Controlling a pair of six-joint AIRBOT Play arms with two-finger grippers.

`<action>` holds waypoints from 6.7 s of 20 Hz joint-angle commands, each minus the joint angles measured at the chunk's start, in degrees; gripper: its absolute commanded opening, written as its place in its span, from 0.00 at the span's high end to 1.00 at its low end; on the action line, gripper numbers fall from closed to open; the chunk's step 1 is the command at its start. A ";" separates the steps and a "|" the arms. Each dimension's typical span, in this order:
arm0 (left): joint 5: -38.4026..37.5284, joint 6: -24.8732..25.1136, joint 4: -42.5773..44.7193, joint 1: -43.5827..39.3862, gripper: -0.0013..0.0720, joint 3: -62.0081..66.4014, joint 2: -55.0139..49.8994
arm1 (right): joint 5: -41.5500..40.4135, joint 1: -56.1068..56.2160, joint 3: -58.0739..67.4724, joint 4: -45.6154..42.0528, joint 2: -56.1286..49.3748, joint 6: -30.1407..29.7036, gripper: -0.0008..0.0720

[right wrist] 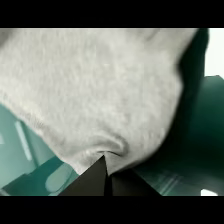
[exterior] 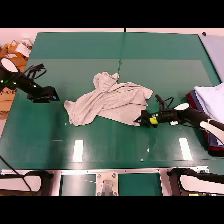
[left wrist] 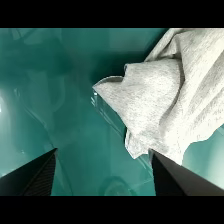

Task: Fold the shirts.

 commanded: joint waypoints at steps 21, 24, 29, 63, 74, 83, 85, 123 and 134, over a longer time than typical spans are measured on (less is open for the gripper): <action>4.17 15.15 -20.96 -17.59 0.66 -9.51 -7.65 | 8.57 -20.31 4.46 -29.86 11.61 21.75 0.97; 2.67 16.28 -20.04 -17.33 0.95 -9.49 -7.30 | 8.17 -20.31 4.46 -28.59 11.61 21.75 0.97; 3.13 11.63 -14.43 -11.78 0.96 -9.20 2.64 | 11.91 -20.24 7.08 -21.99 12.52 17.09 0.98; 31.04 7.93 -19.04 -8.41 0.95 5.92 6.40 | -15.45 -12.61 21.27 -14.14 12.79 9.01 0.97; 24.17 12.74 -29.14 -3.41 0.01 11.02 -8.66 | -8.79 -16.70 34.10 -16.90 -5.57 9.09 0.42; -6.80 8.28 -25.94 10.25 0.95 16.41 -8.52 | 10.34 -26.51 15.23 -20.28 14.60 12.74 0.98; -8.11 6.67 -22.25 11.96 0.95 11.91 -5.88 | 10.21 -26.77 5.90 -22.88 22.05 15.34 0.97; 8.94 12.28 -28.55 6.21 0.96 -0.46 28.41 | 7.96 -20.35 21.70 0.76 26.49 5.90 0.98; 12.13 8.66 -27.06 6.21 0.95 40.76 44.87 | 8.74 -20.44 64.32 -8.90 39.30 18.75 0.97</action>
